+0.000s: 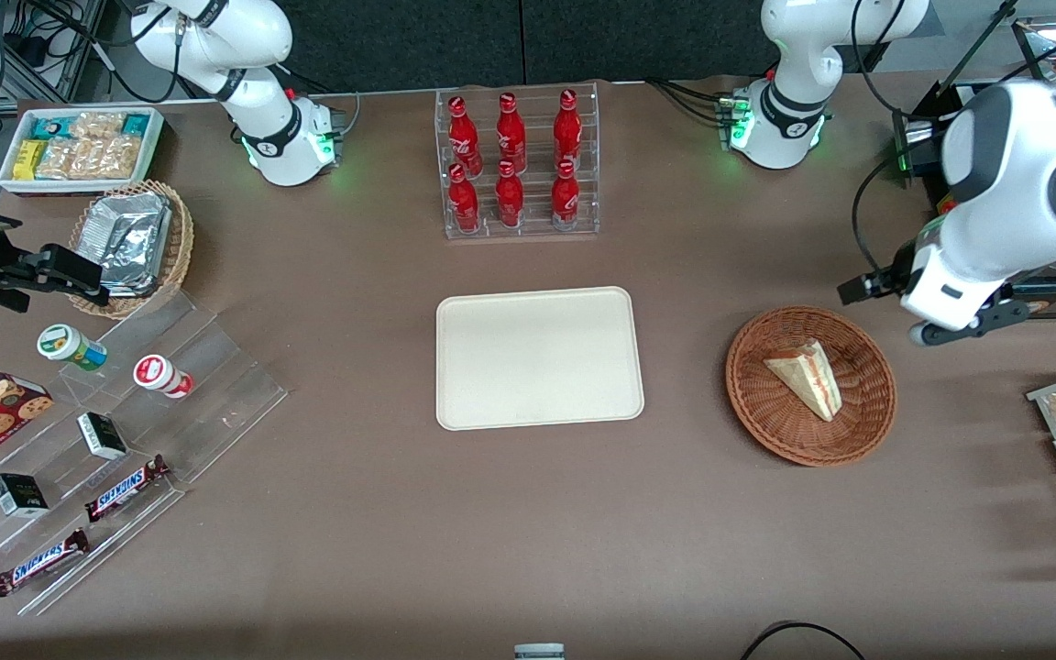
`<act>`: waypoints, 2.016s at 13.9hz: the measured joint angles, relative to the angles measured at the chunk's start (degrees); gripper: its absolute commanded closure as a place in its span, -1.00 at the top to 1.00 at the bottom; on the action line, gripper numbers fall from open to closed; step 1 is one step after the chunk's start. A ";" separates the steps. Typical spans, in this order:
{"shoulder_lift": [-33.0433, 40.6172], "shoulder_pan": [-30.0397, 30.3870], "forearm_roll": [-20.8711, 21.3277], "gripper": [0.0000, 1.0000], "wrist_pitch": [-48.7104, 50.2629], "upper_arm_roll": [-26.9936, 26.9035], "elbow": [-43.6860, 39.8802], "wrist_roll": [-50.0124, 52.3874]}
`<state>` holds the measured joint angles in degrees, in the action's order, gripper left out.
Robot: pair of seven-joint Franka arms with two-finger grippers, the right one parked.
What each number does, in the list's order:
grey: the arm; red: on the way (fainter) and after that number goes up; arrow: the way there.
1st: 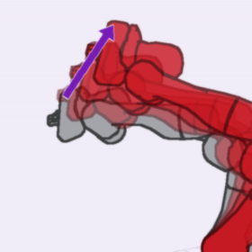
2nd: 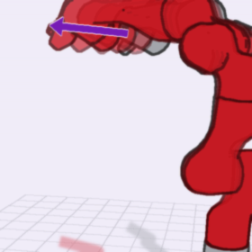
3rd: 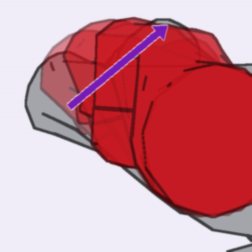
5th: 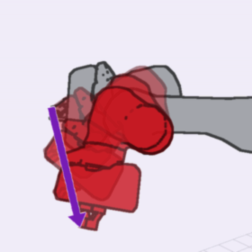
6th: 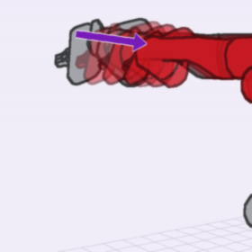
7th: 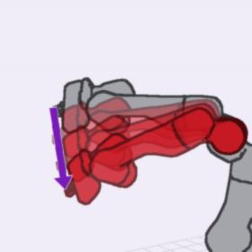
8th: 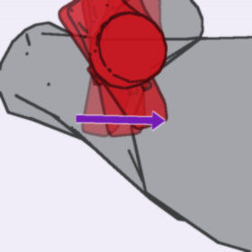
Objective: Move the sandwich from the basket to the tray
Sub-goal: 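Lower the open left gripper over the sandwich in the wicker basket, then close the left gripper on the wrapped sandwich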
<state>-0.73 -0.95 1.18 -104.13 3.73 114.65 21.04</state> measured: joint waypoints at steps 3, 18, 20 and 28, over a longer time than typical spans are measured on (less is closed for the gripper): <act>-2.32 -0.08 0.00 1.00 -8.23 0.02 3.09 6.94; -15.09 -2.17 4.90 1.00 -25.08 0.68 4.56 28.94; -16.10 -2.17 4.91 1.00 -26.92 0.68 5.34 29.73; -17.93 -2.17 4.91 -1.00 -23.70 0.67 6.78 33.62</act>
<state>-18.66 -3.12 6.09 -127.83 4.41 121.43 54.65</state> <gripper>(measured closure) 0.370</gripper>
